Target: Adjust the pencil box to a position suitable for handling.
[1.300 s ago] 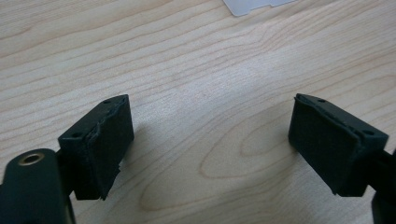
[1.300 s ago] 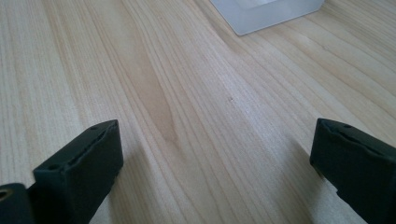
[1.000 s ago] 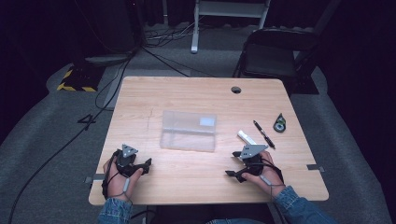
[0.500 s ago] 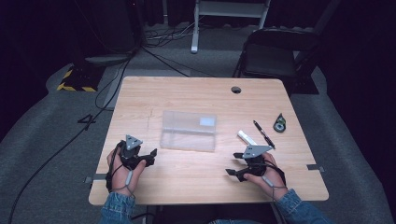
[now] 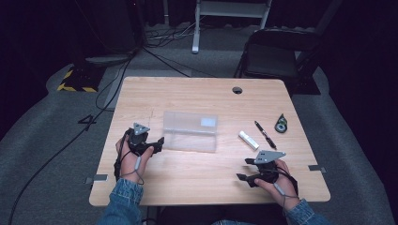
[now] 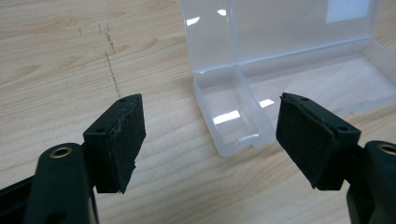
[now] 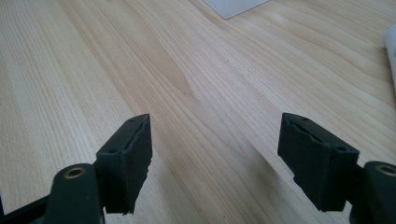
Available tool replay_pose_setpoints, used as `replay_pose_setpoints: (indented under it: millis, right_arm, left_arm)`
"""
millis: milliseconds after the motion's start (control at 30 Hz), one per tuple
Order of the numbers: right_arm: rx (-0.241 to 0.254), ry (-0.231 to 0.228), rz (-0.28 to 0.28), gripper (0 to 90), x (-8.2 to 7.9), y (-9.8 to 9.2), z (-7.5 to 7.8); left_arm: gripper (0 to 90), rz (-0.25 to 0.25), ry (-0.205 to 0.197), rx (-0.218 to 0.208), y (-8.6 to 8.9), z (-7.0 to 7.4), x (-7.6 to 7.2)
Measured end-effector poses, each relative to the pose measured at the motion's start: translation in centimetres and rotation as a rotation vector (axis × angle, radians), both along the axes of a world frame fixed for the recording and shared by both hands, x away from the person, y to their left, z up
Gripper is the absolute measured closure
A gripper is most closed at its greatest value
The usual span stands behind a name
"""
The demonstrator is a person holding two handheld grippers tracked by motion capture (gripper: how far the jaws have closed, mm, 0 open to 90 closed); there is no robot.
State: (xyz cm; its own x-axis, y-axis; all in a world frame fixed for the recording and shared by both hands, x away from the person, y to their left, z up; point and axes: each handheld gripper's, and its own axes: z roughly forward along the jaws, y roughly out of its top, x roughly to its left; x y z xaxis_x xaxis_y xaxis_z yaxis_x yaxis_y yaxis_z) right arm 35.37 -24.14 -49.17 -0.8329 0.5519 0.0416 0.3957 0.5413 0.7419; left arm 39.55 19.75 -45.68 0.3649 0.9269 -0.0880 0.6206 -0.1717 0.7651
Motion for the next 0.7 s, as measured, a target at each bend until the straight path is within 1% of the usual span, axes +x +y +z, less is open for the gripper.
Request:
replay_pose_setpoints:
  millis: [33, 67, 100, 133, 200, 300, 367, 400, 467, 500, 633, 667, 700]
  right_arm:
    - [0.005, -0.005, -0.005, 26.5, -0.1, -0.2, 0.0]
    - [0.005, -0.006, -0.012, 26.4, -0.2, -0.4, 0.0]
    - [0.007, -0.005, -0.015, 26.4, -0.3, -0.5, 0.0]
    - [0.008, -0.007, -0.017, 26.4, -0.3, -0.6, 0.0]
    - [0.006, 0.005, -0.022, 26.4, -0.5, -0.8, -0.1]
    - [0.008, 0.004, -0.027, 26.4, -0.7, -1.0, -0.3]
    - [0.010, 0.006, -0.029, 26.5, -0.9, -1.1, -0.2]
    - [0.009, 0.001, -0.030, 26.5, -0.9, -1.1, -0.2]
    - [0.011, 0.004, -0.031, 26.5, -1.0, -1.1, -0.1]
    - [0.010, 0.000, -0.030, 26.5, -1.1, -1.1, 0.0]
    - [0.012, -0.007, -0.024, 26.6, -1.0, -1.0, 0.2]
    - [0.013, -0.008, -0.021, 26.6, -1.0, -0.9, 0.2]
    - [0.014, -0.006, -0.018, 26.5, -0.9, -0.8, 0.2]
  left_arm:
    - [24.6, 0.002, -0.002, -0.002, -0.2, -0.1, 0.5]
    - [24.8, 0.002, -0.002, -0.002, -0.2, -0.1, 0.5]
    - [25.1, 0.009, -0.011, -0.001, -0.3, -0.1, 0.9]
    - [25.7, 0.011, -0.016, -0.009, -0.3, -0.2, 1.0]
    - [26.2, 0.009, -0.010, -0.012, -0.4, -0.4, 1.4]
    - [26.4, 0.008, -0.002, -0.019, -0.6, -0.7, 1.9]
    - [26.5, 0.006, 0.001, -0.008, -0.8, -0.8, 2.3]
    - [26.7, 0.004, -0.003, -0.009, -0.9, -0.9, 2.4]
    - [26.8, 0.001, 0.000, -0.007, -1.2, -1.1, 2.6]
    - [26.8, -0.005, 0.017, 0.007, -1.5, -1.4, 2.9]
    - [28.8, 0.001, 0.024, 0.008, -1.7, -1.8, 3.1]
    - [29.7, 0.000, 0.028, 0.011, -1.8, -1.9, 3.1]
    - [33.0, -0.004, 0.034, 0.022, -1.8, -2.1, 3.1]
